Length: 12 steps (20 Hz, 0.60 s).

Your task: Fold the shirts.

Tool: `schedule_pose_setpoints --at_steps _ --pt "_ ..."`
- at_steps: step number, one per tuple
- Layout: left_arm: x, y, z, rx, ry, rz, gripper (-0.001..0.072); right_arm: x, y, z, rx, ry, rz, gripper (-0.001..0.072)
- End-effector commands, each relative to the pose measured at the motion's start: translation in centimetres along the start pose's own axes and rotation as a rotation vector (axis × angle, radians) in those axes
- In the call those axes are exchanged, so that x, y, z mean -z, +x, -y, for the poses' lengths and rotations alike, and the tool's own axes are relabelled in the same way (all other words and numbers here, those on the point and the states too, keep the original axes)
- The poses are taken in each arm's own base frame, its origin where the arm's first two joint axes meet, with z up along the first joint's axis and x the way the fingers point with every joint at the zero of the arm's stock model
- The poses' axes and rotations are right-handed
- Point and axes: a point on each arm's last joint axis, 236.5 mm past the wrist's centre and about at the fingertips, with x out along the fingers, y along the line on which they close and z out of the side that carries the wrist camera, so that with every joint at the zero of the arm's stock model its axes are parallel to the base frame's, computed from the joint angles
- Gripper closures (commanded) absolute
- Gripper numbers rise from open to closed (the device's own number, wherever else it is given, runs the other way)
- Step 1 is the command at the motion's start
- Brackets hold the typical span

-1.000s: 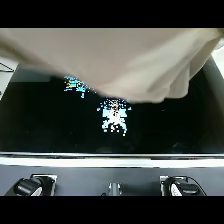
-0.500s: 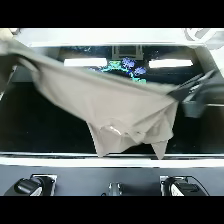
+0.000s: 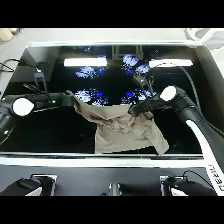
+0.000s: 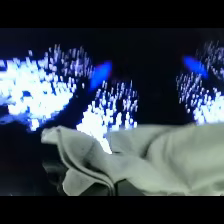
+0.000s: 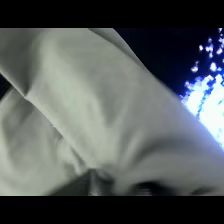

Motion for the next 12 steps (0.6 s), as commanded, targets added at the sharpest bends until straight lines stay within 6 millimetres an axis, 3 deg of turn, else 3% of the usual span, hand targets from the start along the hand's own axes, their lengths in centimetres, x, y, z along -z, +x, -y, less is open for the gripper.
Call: schedule_pose_setpoints --at_steps 1,3,4,6,7,9,10,12 --pt "1.6 2.0 -0.5 -0.004 -0.032 -0.063 0.0675 0.5 0.5 1.6 0.052 -0.108 -0.072 0.0012" --pt "1.3 1.3 -1.0 -0.010 -0.037 -0.056 0.0674 2.5 -4.8 4.6 0.145 -0.180 -0.227 -0.0005" --pt "1.2 0.9 -1.2 -0.014 -0.043 -0.052 0.0675 4.2 -8.2 7.2 0.217 -0.163 -0.301 -0.0004" --pt "0.9 0.0 -1.6 -0.020 -0.051 -0.042 0.0675 8.9 -13.3 11.7 0.302 0.029 -0.376 0.0034" --pt "0.7 -0.4 -1.7 -0.019 -0.052 -0.034 0.0675 11.8 -14.2 12.5 0.272 0.174 -0.389 0.0038" --pt "0.3 -1.2 -1.4 -0.014 -0.047 -0.013 0.0675 17.3 -13.2 11.6 0.129 0.351 -0.430 0.0037" --pt "0.2 -1.7 -1.2 -0.010 -0.045 -0.002 0.0675 19.1 -11.8 10.5 0.041 0.427 -0.415 0.0035" --pt "-0.2 -2.3 -0.9 -0.004 -0.040 0.016 0.0675 20.9 -9.0 8.1 -0.086 0.465 -0.381 0.0020"
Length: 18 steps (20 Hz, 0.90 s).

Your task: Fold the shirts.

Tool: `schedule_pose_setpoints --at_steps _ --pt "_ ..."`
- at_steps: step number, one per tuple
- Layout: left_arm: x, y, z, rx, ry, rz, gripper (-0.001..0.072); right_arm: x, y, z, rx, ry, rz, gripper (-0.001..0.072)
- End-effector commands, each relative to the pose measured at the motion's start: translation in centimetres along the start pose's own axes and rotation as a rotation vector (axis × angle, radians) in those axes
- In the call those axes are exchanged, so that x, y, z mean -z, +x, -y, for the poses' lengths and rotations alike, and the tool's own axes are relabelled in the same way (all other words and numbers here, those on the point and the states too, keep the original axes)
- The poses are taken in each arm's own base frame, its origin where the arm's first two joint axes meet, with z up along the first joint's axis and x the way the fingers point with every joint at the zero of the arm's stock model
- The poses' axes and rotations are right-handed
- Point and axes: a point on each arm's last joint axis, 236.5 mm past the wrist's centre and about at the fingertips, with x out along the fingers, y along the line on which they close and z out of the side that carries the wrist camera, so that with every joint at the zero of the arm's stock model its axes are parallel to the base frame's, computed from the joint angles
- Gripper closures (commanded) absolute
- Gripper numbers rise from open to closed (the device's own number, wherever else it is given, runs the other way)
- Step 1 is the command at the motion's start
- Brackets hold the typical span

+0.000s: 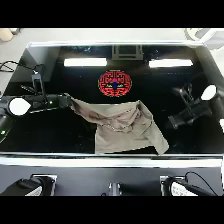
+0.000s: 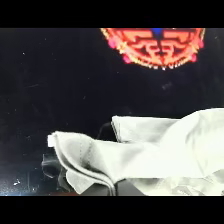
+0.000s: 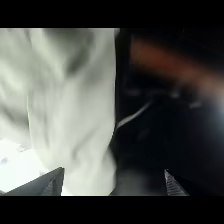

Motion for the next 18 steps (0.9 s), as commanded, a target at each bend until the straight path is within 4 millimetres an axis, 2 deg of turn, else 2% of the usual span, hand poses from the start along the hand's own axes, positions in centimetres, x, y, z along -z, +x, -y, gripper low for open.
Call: schedule_pose_setpoints --at_steps 1,3,5,10,11,12,13,15,16,17,18 --pt "-0.5 -1.2 0.3 0.009 0.003 0.029 0.0675 4.1 4.2 -2.2 -0.205 0.099 -0.029 0.0016" --pt "-0.6 -1.6 0.6 0.017 0.000 0.038 0.0675 4.7 6.2 -1.7 -0.179 0.120 -0.023 0.0015" --pt "-0.7 -1.9 0.9 0.025 0.002 0.045 0.0675 4.2 7.2 -0.7 -0.138 0.134 0.012 0.0016" --pt "-0.7 -2.2 1.8 0.047 0.005 0.050 0.0675 3.9 9.3 -1.9 -0.250 0.154 -0.011 0.0038" --pt "-0.7 -2.2 1.8 0.048 0.006 0.049 0.0675 3.4 9.4 -2.3 -0.277 0.154 0.004 0.0156" --pt "-0.7 -2.3 1.8 0.048 0.006 0.051 0.0675 2.9 9.4 -2.5 -0.287 0.158 0.027 0.0393" --pt "-0.9 -2.4 1.8 0.048 0.006 0.059 0.0675 2.3 8.9 -2.5 -0.288 0.151 0.046 0.0685" --pt "-3.0 -3.8 1.8 0.050 0.002 0.124 0.0674 -0.2 6.4 -1.3 -0.229 0.104 0.122 0.0694" --pt "-5.3 -5.6 1.9 0.052 -0.003 0.187 0.0675 -2.2 4.0 -0.3 -0.171 0.069 0.193 0.0694" --pt "-8.1 -8.2 2.1 0.056 -0.003 0.269 0.0675 -5.0 0.2 0.9 -0.080 0.019 0.296 0.0694" --pt "-11.3 -11.6 2.4 0.061 0.001 0.368 0.0675 -7.9 -4.6 1.9 0.022 -0.030 0.418 0.0694"
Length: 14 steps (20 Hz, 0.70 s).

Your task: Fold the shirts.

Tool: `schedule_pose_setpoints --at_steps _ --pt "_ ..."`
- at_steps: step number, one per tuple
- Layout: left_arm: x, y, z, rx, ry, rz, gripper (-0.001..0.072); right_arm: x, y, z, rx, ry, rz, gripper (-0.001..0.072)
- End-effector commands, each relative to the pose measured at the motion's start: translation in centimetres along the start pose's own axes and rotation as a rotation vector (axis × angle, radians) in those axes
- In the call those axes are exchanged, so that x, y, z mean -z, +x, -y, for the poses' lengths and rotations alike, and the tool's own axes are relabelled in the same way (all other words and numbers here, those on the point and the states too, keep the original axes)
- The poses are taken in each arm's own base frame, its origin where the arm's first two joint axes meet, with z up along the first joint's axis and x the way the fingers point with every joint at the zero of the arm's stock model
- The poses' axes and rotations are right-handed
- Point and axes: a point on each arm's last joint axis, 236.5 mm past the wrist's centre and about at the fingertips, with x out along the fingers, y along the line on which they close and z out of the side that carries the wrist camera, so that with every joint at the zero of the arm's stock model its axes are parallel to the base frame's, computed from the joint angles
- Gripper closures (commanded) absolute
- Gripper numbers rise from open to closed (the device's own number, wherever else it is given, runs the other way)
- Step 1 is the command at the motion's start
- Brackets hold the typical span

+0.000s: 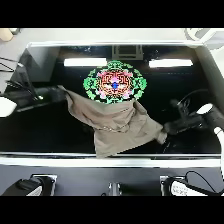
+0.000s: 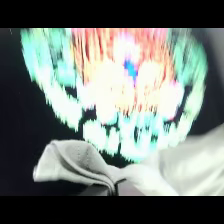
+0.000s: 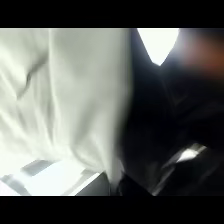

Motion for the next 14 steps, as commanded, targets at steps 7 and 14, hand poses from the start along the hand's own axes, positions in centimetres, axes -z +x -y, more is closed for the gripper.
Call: schedule_pose_setpoints --at_steps 7,14 --pt "-23.6 -33.8 7.9 0.040 0.159 0.965 0.0675 -16.0 -47.6 -15.7 0.855 -0.552 1.199 0.0694" --pt "-18.6 -30.7 3.5 -0.162 0.178 0.702 0.0675 -12.2 -46.1 -13.5 0.926 -0.458 1.014 0.0693"
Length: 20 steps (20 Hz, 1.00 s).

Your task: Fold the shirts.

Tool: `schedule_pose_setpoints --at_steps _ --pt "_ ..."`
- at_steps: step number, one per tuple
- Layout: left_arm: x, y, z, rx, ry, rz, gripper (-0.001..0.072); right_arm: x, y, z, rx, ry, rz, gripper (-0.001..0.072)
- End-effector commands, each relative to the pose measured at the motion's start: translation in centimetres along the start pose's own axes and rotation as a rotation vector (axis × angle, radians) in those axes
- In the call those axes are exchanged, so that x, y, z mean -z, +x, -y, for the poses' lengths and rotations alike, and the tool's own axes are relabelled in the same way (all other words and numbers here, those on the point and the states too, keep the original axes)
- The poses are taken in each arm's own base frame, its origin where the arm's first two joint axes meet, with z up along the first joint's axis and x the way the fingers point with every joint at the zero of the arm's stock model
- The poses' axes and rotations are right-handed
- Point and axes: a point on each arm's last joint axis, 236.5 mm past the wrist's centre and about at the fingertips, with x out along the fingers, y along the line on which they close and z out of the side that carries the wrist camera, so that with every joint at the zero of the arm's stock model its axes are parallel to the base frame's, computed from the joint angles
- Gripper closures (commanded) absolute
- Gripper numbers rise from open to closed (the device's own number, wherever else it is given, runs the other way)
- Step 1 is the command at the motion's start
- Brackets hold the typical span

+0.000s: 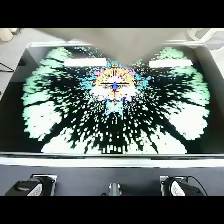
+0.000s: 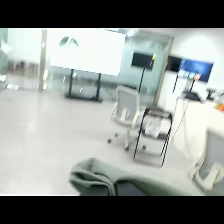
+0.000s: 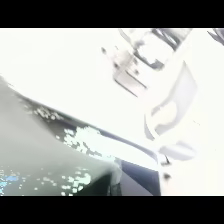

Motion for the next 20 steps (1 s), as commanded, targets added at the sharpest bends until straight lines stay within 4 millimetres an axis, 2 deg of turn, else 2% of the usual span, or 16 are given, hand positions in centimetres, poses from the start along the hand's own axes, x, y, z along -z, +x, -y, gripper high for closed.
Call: schedule_pose_setpoints --at_steps 1,3,7,9,10,13,15,17,19,20 --pt "2.2 -0.7 -2.3 -0.095 0.061 -0.100 0.0675 0.8 -0.6 0.8 0.031 0.002 -0.051 0.0693" --pt "2.1 -0.7 -3.4 -0.143 0.092 -0.098 0.0675 1.3 -0.1 0.7 0.026 0.003 -0.066 0.0693" --pt "2.1 -0.7 -3.5 -0.146 0.095 -0.096 0.0675 1.9 -0.4 0.0 -0.004 0.004 -0.096 0.0693" --pt "1.5 -0.5 -3.4 -0.143 0.100 -0.074 0.0675 2.4 -0.9 -1.1 -0.048 0.012 -0.121 0.0693" --pt "1.1 -0.3 -3.3 -0.139 0.112 -0.053 0.0675 3.3 -1.1 -2.1 -0.088 0.018 -0.158 0.0693" --pt "-0.1 0.7 -3.2 -0.129 0.120 0.007 0.0675 7.8 -2.4 -6.0 -0.253 0.060 -0.353 0.0694" --pt "0.8 2.2 -3.5 -0.132 0.103 -0.016 0.0675 10.8 -3.0 -8.2 -0.337 0.106 -0.477 0.0694" --pt "3.6 5.2 -4.4 -0.143 0.096 -0.097 0.0675 15.3 -3.3 -11.0 -0.446 0.153 -0.637 0.0694" --pt "8.0 9.2 -5.7 -0.155 0.087 -0.203 0.0675 20.7 -2.5 -14.4 -0.539 0.178 -0.780 0.0694" --pt "10.8 11.7 -6.1 -0.147 0.068 -0.263 0.0675 23.2 -1.5 -16.4 -0.577 0.172 -0.828 0.0694"
